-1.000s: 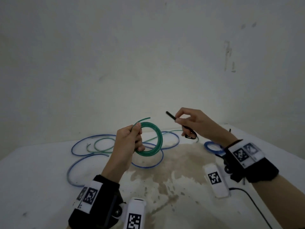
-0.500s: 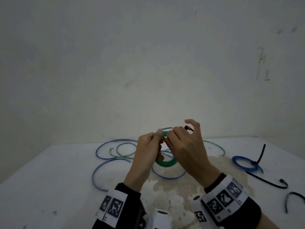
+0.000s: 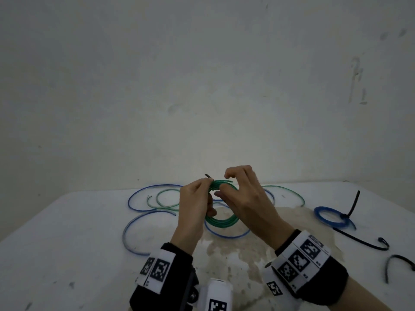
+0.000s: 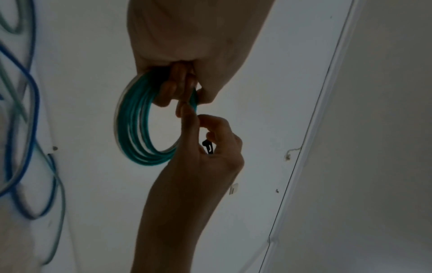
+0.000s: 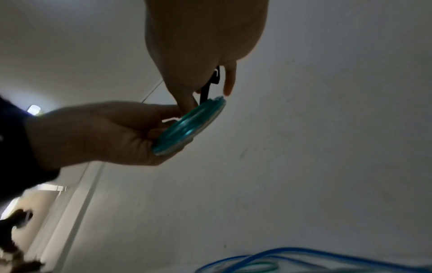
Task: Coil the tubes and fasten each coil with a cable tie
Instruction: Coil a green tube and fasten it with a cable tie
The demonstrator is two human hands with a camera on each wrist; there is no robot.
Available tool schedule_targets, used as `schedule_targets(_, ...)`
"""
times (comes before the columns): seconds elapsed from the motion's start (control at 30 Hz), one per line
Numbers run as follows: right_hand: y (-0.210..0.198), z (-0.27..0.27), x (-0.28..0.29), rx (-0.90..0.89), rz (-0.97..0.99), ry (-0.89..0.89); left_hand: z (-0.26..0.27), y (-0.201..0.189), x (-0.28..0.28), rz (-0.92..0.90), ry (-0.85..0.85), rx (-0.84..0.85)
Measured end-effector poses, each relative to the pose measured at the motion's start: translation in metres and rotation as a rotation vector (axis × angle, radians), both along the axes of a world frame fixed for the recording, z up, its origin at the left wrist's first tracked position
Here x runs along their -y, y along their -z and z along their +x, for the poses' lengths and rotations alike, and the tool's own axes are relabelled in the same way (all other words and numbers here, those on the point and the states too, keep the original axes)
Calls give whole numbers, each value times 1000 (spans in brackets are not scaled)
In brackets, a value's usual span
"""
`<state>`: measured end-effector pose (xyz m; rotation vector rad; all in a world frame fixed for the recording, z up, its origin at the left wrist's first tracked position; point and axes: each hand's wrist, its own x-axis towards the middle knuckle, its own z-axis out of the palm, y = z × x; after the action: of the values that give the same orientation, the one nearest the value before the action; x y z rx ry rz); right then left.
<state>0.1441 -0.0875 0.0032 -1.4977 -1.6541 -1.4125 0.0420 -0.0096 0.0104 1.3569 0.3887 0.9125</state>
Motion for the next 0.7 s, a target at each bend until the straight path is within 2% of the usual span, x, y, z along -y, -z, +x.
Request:
schedule_targets(0.1, 4, -9, 0, -109, -73, -112, 0, 0, 2, -57, -29, 50)
schedule_targets(0.2, 10, -13, -2, -498, -119, -351, 0, 0, 1, -68, -77, 85)
schedule_targets(0.3, 10, -16, -1, -773, -26, -535, 1, 1, 0, -25, -126, 104)
schedule_targets(0.43, 2, -20, 0, -1101, 102, -686, 2, 4, 4, 88, -181, 112)
schedule_targets(0.53, 0, -21, 1, -1238, 189, -658, 2, 4, 7, 203, -262, 128)
schedule_targets(0.7, -6, -10, 4, -1215, 110, -414, -2, 0, 5, 350, -378, 176)
